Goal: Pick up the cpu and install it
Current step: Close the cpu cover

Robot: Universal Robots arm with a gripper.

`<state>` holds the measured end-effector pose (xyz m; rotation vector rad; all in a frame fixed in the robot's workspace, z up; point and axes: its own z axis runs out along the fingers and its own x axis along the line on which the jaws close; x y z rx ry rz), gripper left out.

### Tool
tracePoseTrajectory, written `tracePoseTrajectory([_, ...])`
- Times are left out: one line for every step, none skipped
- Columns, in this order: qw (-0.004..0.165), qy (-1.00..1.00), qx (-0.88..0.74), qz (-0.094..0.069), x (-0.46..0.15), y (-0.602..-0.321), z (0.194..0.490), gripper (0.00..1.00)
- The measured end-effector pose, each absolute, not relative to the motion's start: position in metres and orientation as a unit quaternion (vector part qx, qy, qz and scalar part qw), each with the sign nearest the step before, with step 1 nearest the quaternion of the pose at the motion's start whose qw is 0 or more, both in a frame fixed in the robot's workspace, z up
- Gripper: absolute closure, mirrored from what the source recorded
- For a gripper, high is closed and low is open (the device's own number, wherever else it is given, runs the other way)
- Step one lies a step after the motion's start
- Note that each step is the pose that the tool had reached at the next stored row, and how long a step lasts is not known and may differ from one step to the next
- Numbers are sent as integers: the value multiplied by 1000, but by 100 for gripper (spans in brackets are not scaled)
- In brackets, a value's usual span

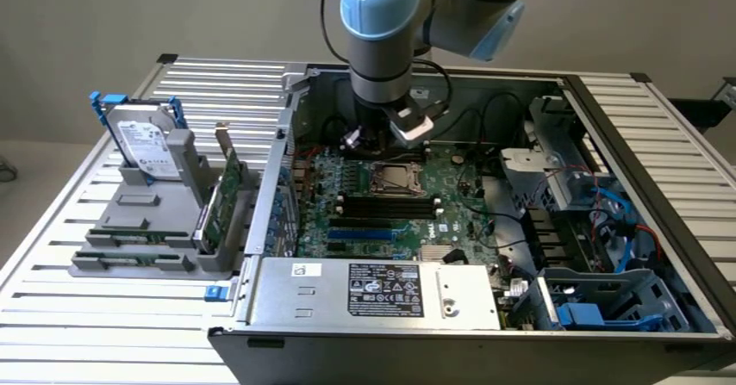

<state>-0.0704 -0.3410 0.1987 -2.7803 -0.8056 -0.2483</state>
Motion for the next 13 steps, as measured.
tracePoseTrajectory([118, -275, -950, -85, -70, -341, 198, 89])
tracePoseTrajectory([118, -276, -950, -85, -70, -341, 198, 89])
tracePoseTrajectory([118, -276, -950, -85, -69, -341, 198, 89])
tracePoseTrajectory([118, -276, -950, -85, -69, -341, 198, 89])
tracePoseTrajectory([118, -276, -950, -85, -69, -341, 198, 89])
tracePoseTrajectory([118, -276, -950, -85, -68, -341, 197, 89])
tracePoseTrajectory([117, -276, -950, -85, -68, -341, 197, 89])
tracePoseTrajectory([117, -276, -950, -85, -67, -341, 197, 89])
tracePoseTrajectory([117, -276, -950, -84, -67, -341, 197, 89])
tracePoseTrajectory([117, -276, -950, -84, -66, -341, 197, 89])
tracePoseTrajectory([116, -276, -950, -84, -66, -341, 196, 89])
tracePoseTrajectory([116, -276, -950, -84, -65, -341, 196, 89])
tracePoseTrajectory([115, -276, -950, -84, -65, -341, 196, 89])
